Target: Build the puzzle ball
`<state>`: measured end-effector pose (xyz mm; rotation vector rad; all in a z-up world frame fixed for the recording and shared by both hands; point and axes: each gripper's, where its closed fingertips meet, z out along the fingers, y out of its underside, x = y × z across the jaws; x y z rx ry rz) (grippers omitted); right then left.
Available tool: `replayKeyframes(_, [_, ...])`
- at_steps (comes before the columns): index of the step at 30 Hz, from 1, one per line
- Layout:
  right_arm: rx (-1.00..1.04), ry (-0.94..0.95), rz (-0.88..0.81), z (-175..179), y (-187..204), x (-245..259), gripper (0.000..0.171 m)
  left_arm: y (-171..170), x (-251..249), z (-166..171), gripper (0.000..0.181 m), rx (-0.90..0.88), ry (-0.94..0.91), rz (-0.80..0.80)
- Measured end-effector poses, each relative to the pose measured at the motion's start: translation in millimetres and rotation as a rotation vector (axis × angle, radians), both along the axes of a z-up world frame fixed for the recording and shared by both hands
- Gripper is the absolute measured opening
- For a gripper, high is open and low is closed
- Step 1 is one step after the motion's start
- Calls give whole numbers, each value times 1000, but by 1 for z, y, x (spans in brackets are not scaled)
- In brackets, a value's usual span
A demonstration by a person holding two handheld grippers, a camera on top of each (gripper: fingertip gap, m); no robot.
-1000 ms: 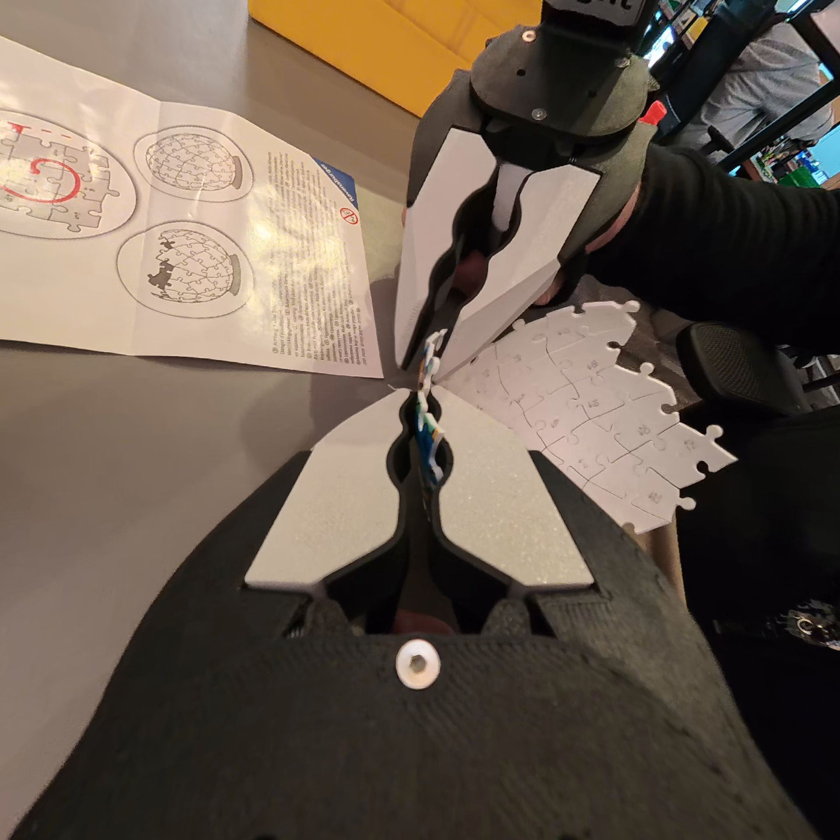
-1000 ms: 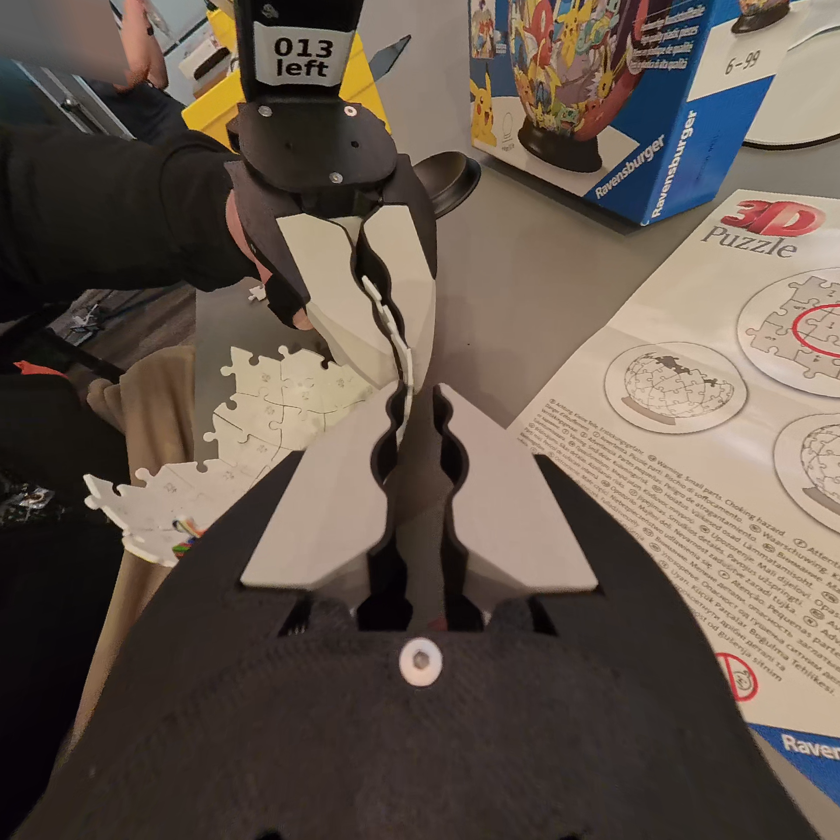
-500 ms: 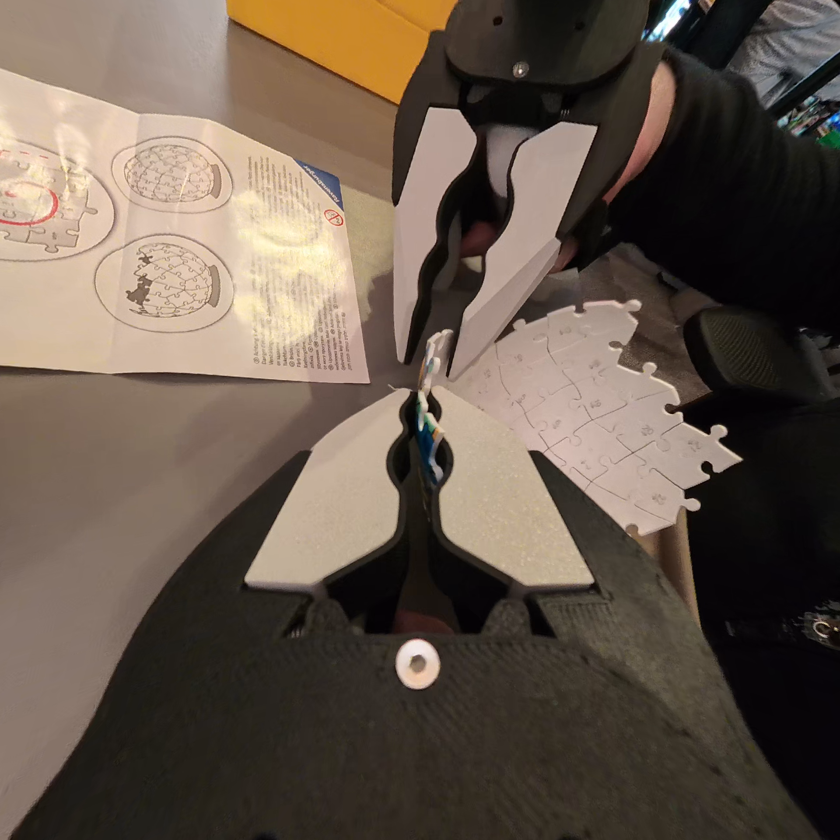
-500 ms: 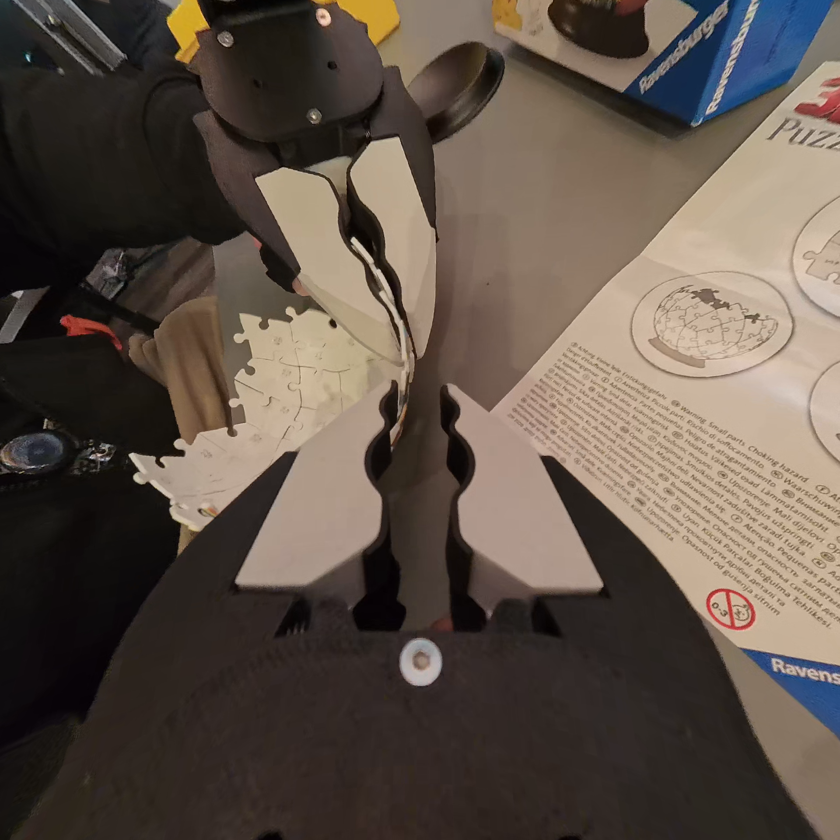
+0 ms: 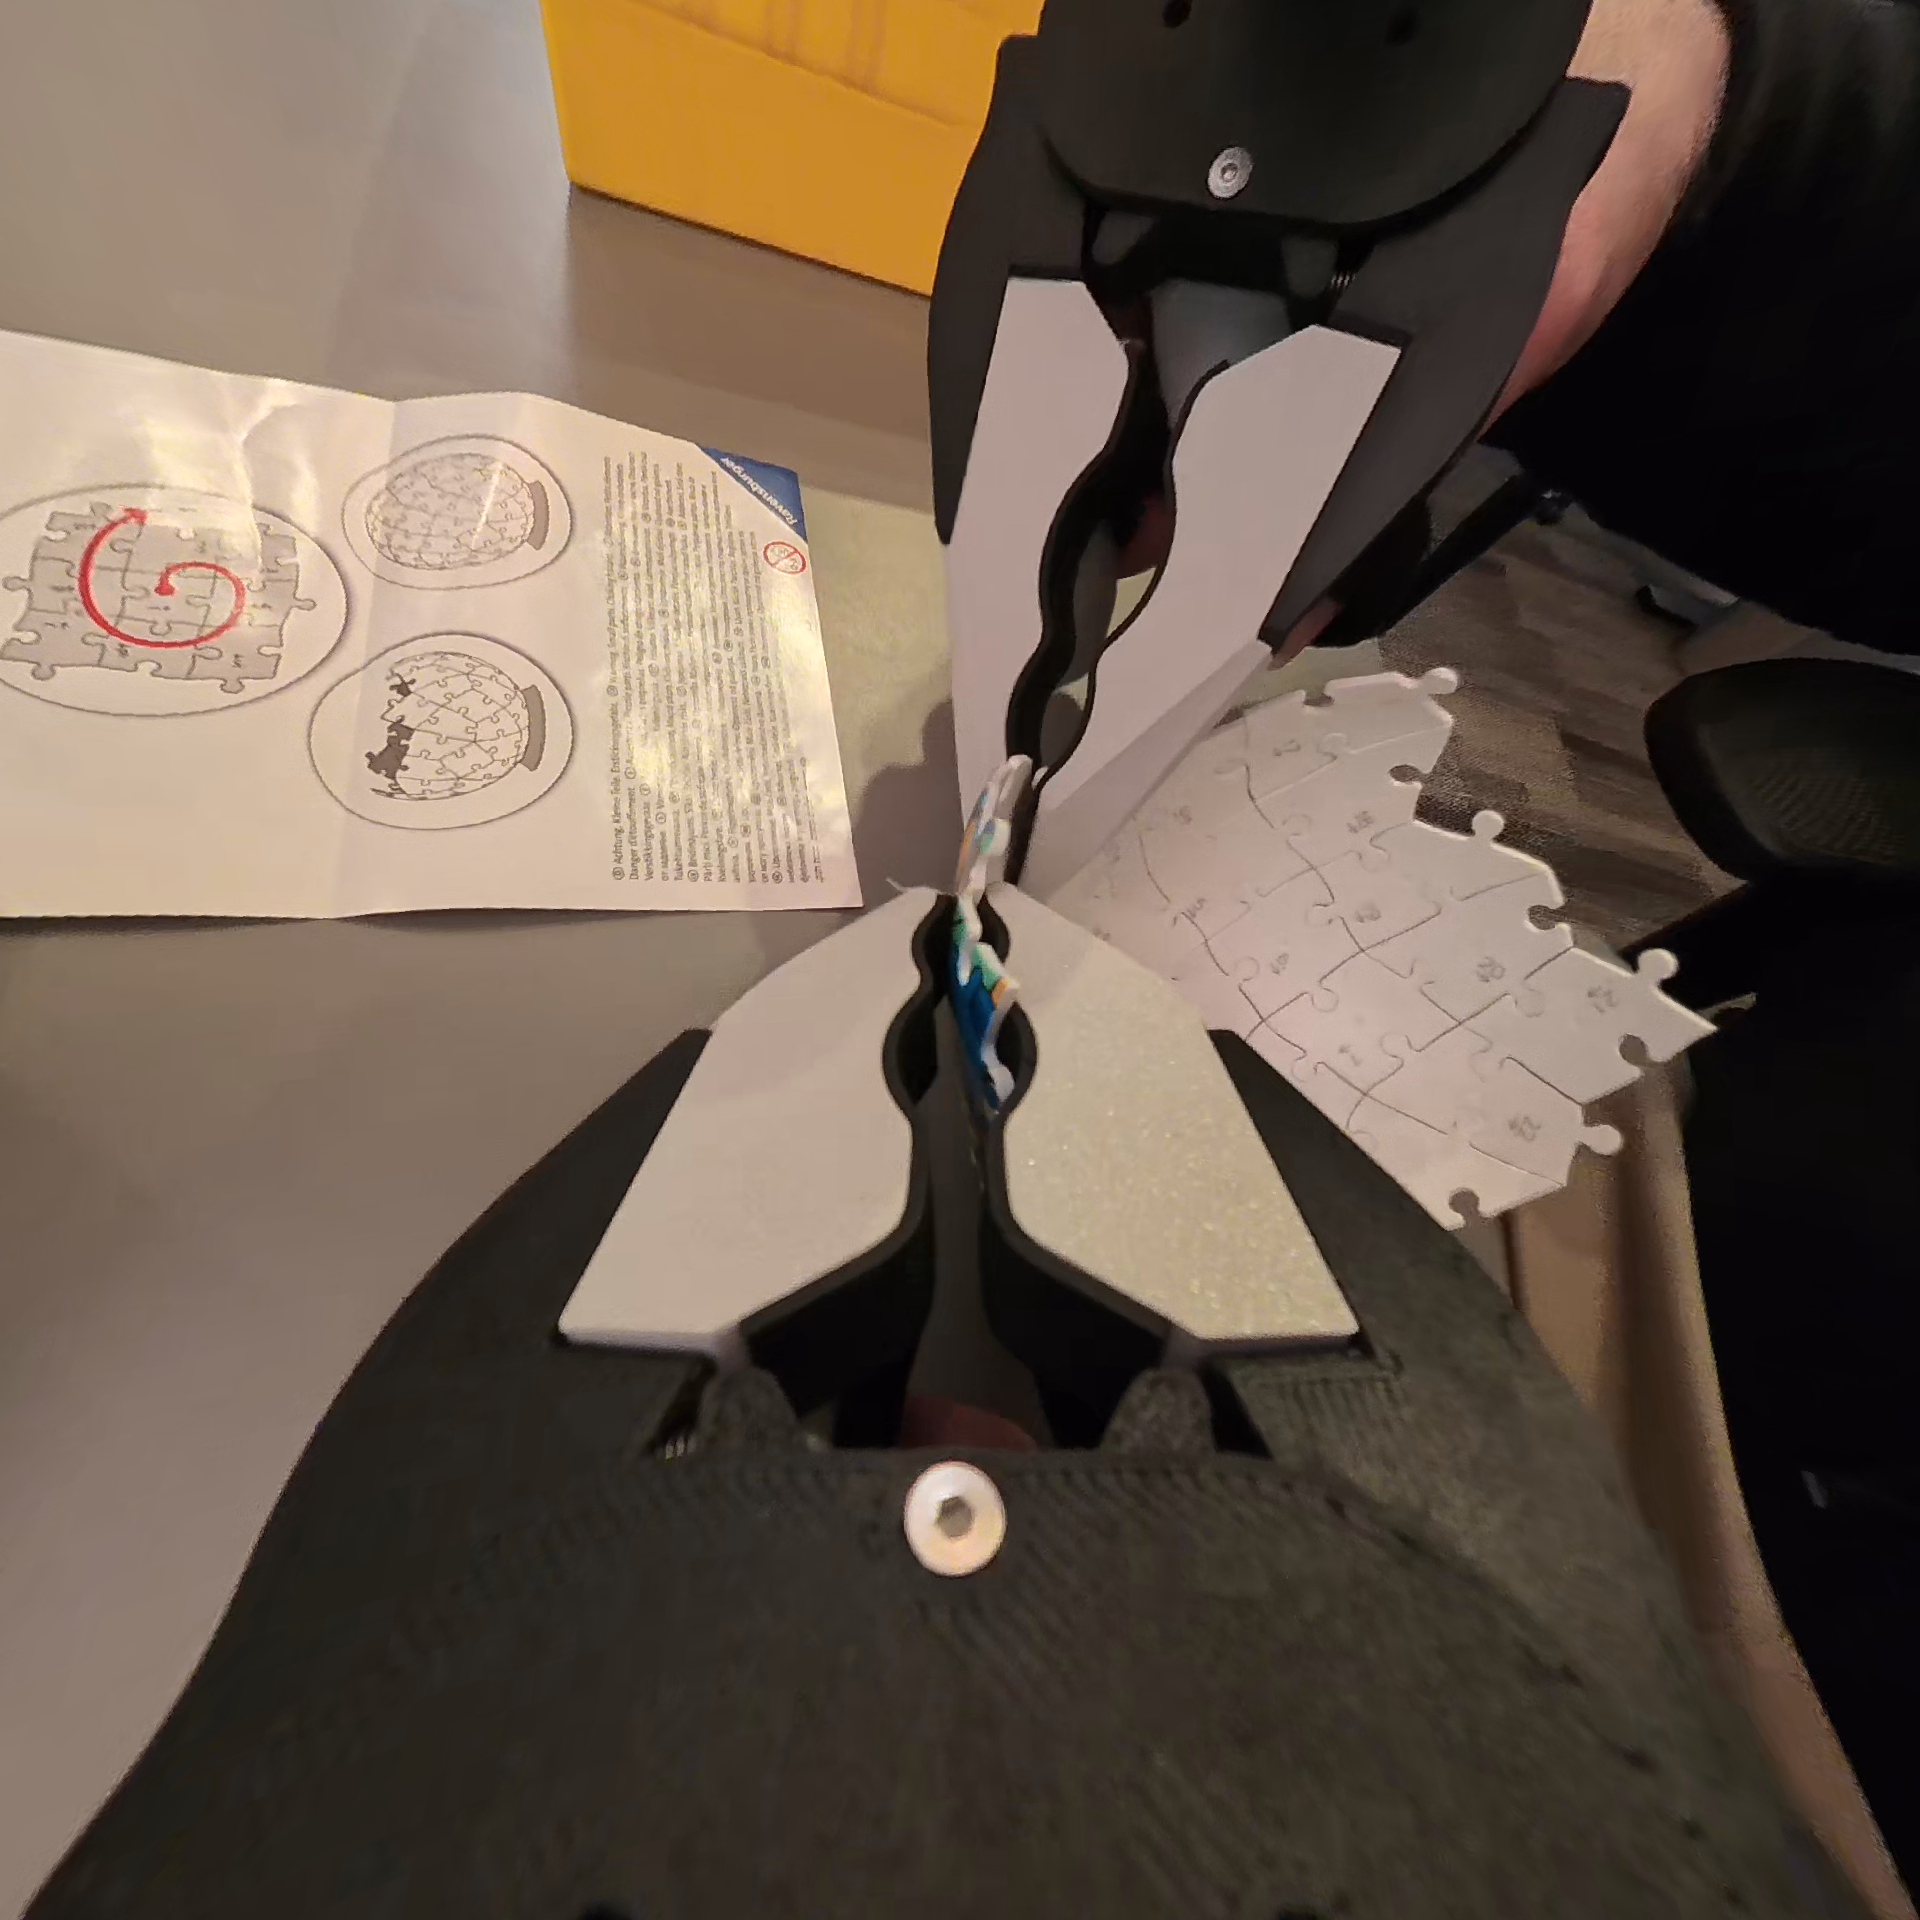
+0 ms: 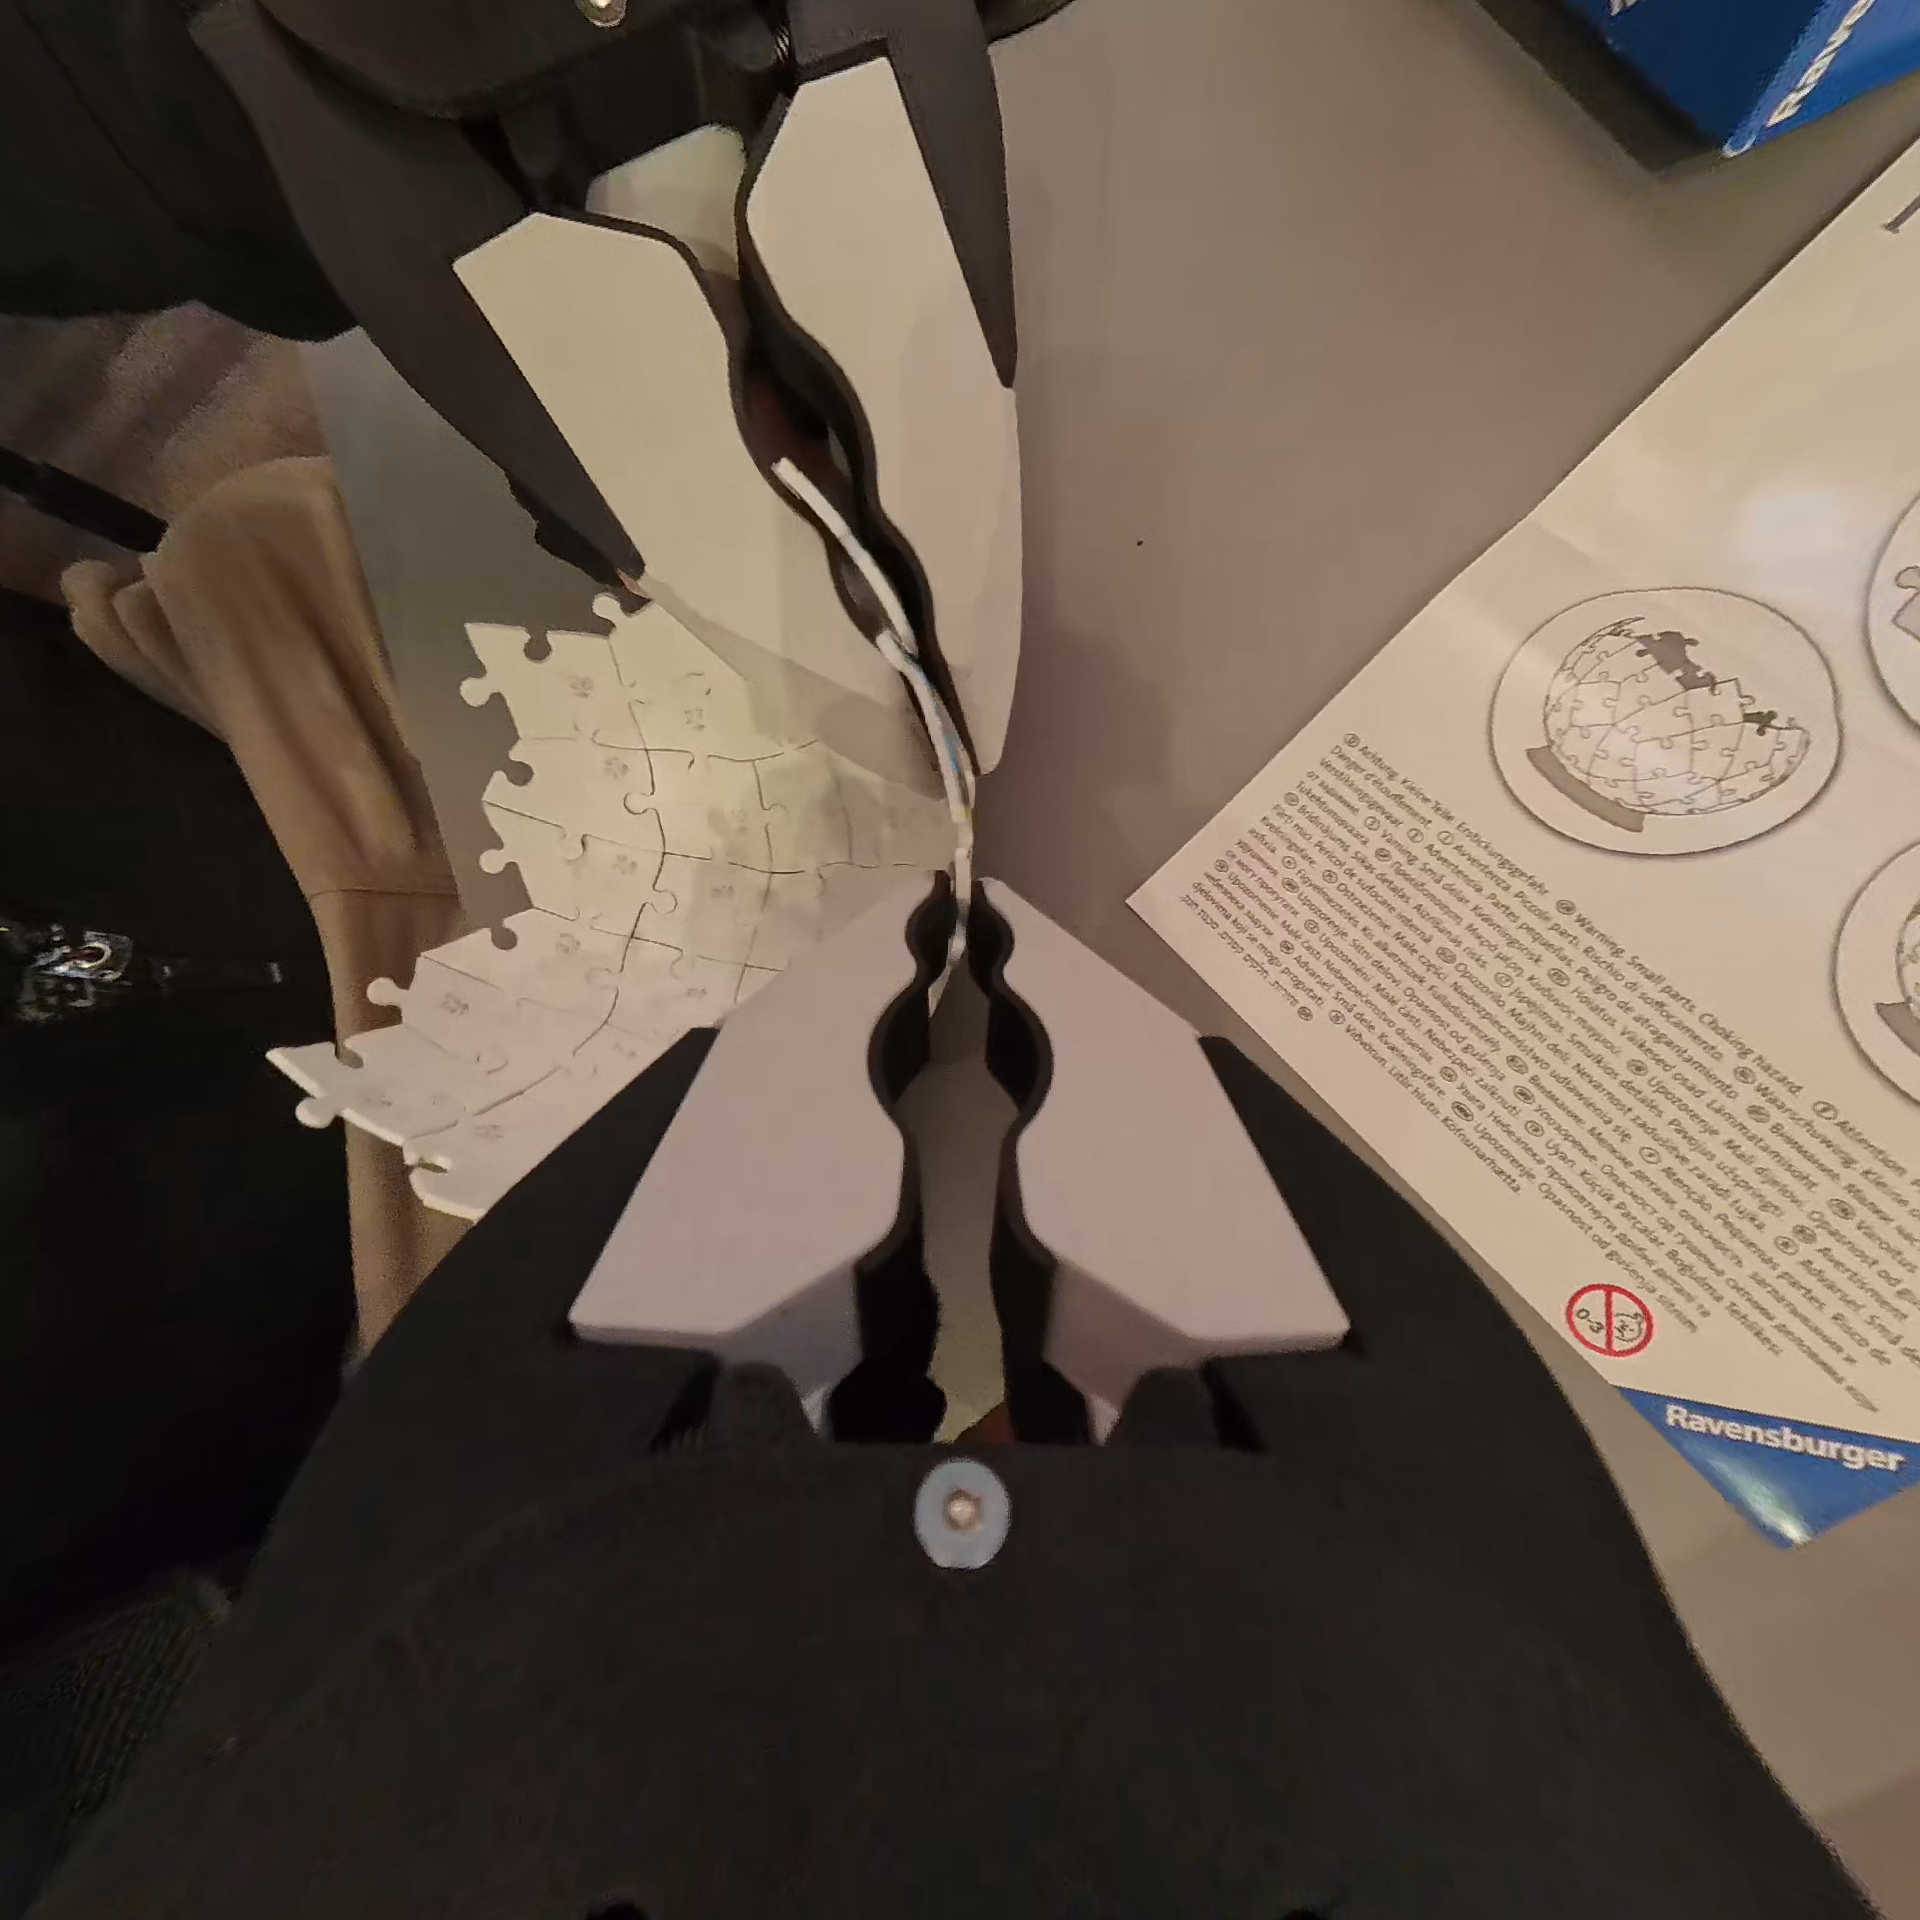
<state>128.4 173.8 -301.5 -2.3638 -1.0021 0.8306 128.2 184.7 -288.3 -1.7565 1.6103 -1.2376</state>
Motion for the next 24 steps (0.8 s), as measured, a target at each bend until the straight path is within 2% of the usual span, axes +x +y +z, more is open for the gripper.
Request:
replayKeyframes(7, [36,-27,-6,1,0,-1,0,-2,-1,3,4,55,-41,-12])
replayKeyframes(13, [66,-49,-17,2,3,-2,0,0,-2,4,4,32,-49,-7])
replayKeyframes(15, [92,-70,-28,2,5,-1,9,1,-3,4,3,25,-50,-2])
replayKeyframes(24, [58,-34,-18,6,5,-1,13,0,-2,4,3,31,-59,-1])
